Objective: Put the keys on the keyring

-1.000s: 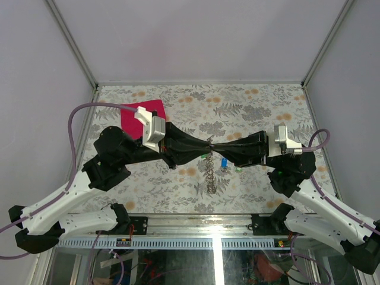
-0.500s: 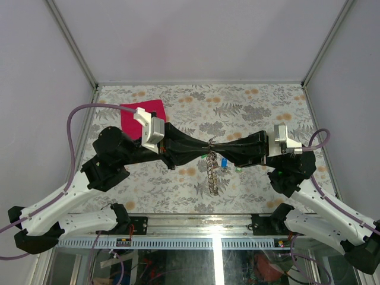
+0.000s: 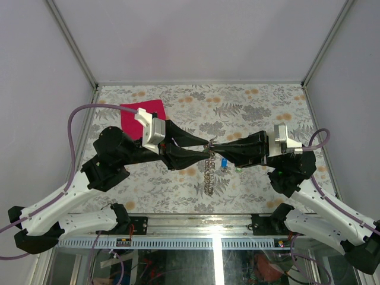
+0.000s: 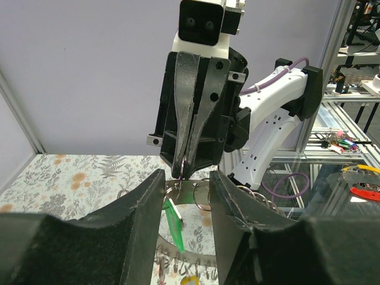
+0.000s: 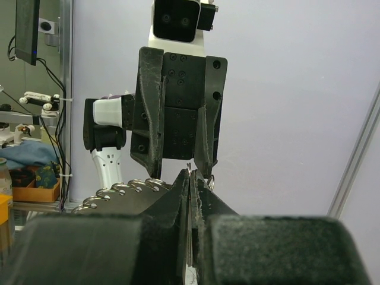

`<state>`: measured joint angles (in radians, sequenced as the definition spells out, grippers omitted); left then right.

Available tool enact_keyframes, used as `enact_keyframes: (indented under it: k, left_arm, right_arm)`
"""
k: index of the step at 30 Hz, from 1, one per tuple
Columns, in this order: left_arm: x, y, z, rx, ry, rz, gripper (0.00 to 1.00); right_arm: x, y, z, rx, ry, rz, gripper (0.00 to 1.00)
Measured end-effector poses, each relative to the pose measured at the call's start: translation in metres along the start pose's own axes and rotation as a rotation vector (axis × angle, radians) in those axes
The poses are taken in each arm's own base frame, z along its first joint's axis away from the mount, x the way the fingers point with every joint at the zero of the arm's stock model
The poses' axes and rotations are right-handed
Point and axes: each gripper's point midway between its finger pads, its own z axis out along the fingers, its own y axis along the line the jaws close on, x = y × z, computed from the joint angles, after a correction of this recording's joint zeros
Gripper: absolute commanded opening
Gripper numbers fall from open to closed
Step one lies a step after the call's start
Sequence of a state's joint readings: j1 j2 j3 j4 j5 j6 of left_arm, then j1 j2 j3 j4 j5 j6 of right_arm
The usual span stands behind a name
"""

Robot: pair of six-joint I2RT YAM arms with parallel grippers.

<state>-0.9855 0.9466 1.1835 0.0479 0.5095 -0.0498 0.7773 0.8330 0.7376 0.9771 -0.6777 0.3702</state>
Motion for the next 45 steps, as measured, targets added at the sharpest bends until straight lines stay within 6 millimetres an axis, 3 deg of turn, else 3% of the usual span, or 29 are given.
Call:
enact_keyframes:
  k: [14,27,45]
  left_arm:
    - [0.0002,0.0001,0.0001,0.000,0.001,0.000,0.34]
    - [0.0030,-0.0001,0.0013,0.006,0.009,-0.004,0.21]
    - [0.0032,0.0013,0.0040,0.006,0.017,-0.009,0.15]
  right_arm:
    - [-0.0001,0.0067,-0.0002,-0.033,0.004,0.018,0.00]
    - [-0.0069,0.0056,0.0015,-0.025,-0.009,0.008,0.00]
    - [-0.0075,0.0053,0.0020,-0.024,-0.009,0.009,0.00]
